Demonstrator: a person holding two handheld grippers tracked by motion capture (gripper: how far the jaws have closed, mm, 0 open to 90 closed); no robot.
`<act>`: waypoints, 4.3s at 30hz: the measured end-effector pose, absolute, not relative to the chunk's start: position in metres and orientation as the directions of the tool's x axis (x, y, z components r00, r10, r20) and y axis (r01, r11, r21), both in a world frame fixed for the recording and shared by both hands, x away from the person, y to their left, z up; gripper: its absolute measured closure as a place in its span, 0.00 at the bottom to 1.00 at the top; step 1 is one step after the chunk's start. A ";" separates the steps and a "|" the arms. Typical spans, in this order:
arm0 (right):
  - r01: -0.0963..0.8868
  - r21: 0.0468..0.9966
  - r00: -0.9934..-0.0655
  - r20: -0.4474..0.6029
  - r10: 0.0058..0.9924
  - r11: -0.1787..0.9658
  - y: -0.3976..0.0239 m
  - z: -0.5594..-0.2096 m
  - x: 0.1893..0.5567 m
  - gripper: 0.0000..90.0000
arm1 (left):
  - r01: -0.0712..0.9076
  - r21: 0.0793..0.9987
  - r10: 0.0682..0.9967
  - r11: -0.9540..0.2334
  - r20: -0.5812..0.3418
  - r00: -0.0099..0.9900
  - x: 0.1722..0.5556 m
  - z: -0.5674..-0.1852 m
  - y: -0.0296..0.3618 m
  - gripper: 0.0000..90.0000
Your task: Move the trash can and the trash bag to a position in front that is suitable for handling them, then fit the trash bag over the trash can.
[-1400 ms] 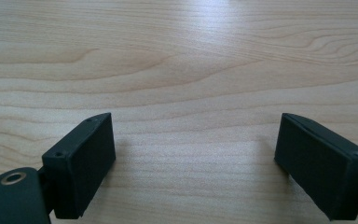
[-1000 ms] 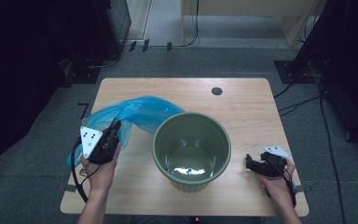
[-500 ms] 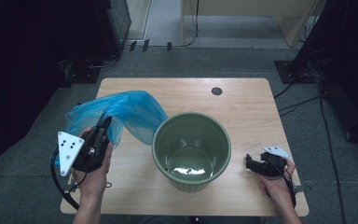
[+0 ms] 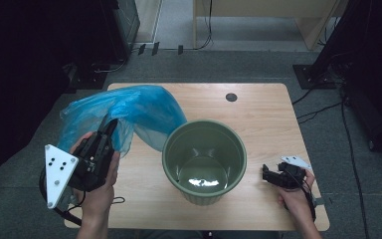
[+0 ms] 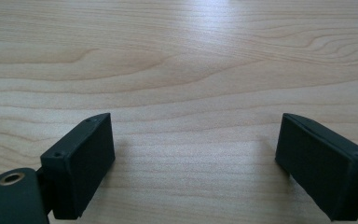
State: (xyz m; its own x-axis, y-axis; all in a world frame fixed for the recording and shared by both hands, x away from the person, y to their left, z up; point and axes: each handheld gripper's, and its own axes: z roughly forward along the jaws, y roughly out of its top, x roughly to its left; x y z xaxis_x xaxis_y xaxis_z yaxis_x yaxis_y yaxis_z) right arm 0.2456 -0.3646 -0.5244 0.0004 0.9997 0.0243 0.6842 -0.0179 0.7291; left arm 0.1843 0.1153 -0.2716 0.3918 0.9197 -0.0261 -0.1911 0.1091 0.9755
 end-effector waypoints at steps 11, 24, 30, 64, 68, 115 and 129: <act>0.688 0.725 -0.015 0.025 1.000 -0.008 -0.364 -0.525 0.246 0.08 | -0.276 0.952 0.886 0.132 0.012 0.463 0.166 -0.233 0.103 1.00; 0.691 0.723 -0.021 0.026 0.999 -0.004 -0.364 -0.525 0.247 0.06 | -0.379 0.912 0.838 0.160 0.078 0.540 0.140 -0.195 0.079 1.00; 0.693 0.721 -0.022 0.026 0.999 -0.003 -0.364 -0.525 0.247 0.06 | -0.405 0.897 0.823 0.179 0.089 0.561 0.131 -0.185 0.072 1.00; 0.693 0.721 -0.021 0.024 0.999 -0.002 -0.363 -0.525 0.247 0.06 | -0.092 0.990 0.797 0.109 -0.032 0.603 0.177 -0.295 0.051 1.00; 0.693 0.721 -0.023 0.024 0.999 -0.001 -0.363 -0.525 0.247 0.06 | -0.067 0.994 0.796 0.092 -0.033 0.605 0.182 -0.306 0.047 1.00; 0.194 0.980 -0.252 0.092 0.963 -0.043 -0.268 -0.336 0.170 0.39 | -0.011 1.000 0.725 0.010 0.001 0.688 0.199 -0.343 0.016 1.00; 0.119 0.991 -0.459 0.105 0.882 -0.056 -0.223 -0.312 0.155 0.33 | -0.032 0.998 0.725 0.061 -0.022 0.689 0.193 -0.341 0.017 0.99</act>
State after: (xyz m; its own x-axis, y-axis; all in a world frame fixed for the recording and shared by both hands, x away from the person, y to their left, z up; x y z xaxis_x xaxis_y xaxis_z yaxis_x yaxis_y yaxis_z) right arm 0.1548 -0.2232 -0.3120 -0.4593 0.8821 0.1052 0.1188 -0.0563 0.9913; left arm 0.1931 0.0171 -0.3409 0.6887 0.7247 -0.0222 -0.0319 0.0609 0.9976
